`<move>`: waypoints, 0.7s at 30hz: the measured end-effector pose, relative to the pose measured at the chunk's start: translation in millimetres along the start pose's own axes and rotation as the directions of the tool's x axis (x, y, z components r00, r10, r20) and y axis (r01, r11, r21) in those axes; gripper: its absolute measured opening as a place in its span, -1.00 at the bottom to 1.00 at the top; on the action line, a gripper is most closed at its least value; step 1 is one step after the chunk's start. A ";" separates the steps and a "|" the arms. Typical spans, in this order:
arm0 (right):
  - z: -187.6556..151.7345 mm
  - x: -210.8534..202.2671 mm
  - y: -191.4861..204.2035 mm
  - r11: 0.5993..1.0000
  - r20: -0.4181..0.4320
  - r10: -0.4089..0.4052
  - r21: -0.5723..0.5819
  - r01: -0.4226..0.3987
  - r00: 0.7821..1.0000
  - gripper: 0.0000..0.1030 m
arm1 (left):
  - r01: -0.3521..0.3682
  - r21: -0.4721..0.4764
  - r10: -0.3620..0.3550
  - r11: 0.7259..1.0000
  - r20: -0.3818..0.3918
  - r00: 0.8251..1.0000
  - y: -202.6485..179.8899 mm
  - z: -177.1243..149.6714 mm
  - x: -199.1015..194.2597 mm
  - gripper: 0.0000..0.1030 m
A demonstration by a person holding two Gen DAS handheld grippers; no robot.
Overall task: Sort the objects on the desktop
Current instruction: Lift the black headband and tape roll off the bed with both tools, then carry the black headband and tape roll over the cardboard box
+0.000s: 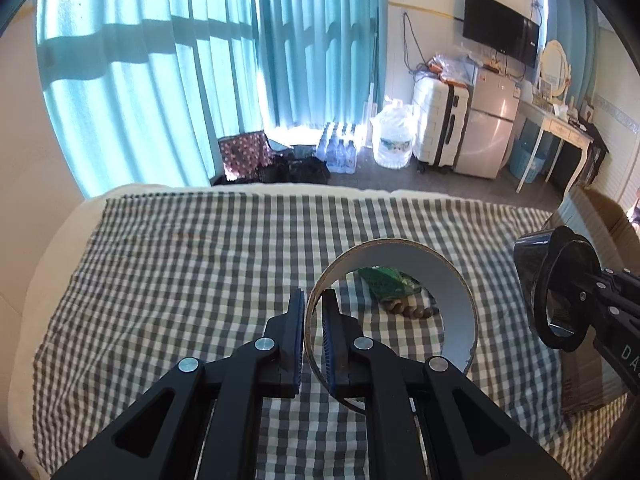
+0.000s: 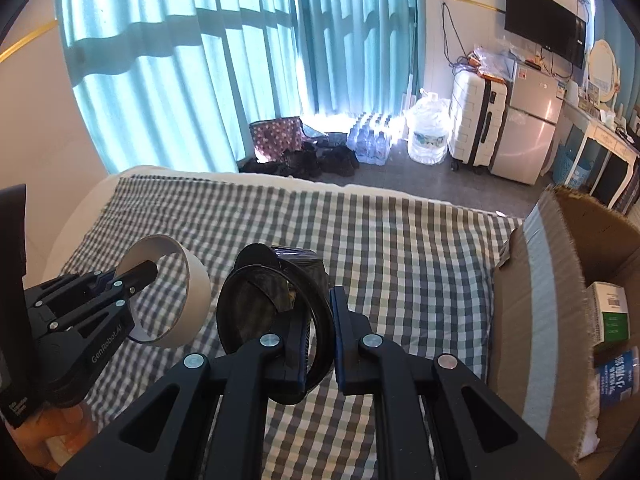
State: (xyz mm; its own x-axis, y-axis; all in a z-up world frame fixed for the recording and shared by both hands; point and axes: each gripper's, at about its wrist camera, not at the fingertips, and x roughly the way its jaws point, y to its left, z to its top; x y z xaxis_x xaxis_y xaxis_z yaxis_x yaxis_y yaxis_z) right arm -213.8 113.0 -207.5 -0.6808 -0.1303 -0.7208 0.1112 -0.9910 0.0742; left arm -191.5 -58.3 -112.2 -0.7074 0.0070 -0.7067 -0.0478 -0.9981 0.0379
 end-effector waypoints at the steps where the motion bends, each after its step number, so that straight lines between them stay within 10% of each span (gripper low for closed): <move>1: 1.3 -6.3 2.0 1.000 0.007 -0.002 -0.001 0.002 1.000 -0.82 | -0.004 0.002 0.004 1.000 0.011 1.000 1.1 2.1 -7.0 -0.83; 21: 0.7 -142.6 30.1 1.000 0.192 0.003 -0.028 0.003 0.981 -0.82 | -0.012 -0.029 0.019 1.000 0.227 0.974 9.1 28.8 -147.2 -0.83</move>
State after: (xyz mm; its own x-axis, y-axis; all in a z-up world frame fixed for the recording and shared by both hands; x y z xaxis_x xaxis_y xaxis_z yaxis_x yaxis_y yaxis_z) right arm -113.9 101.8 -102.0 -0.8068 -0.1365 -0.5748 0.1298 -0.9901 0.0529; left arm -108.2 -66.7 12.5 -0.8497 0.0021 -0.5273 -0.0186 -0.9995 0.0260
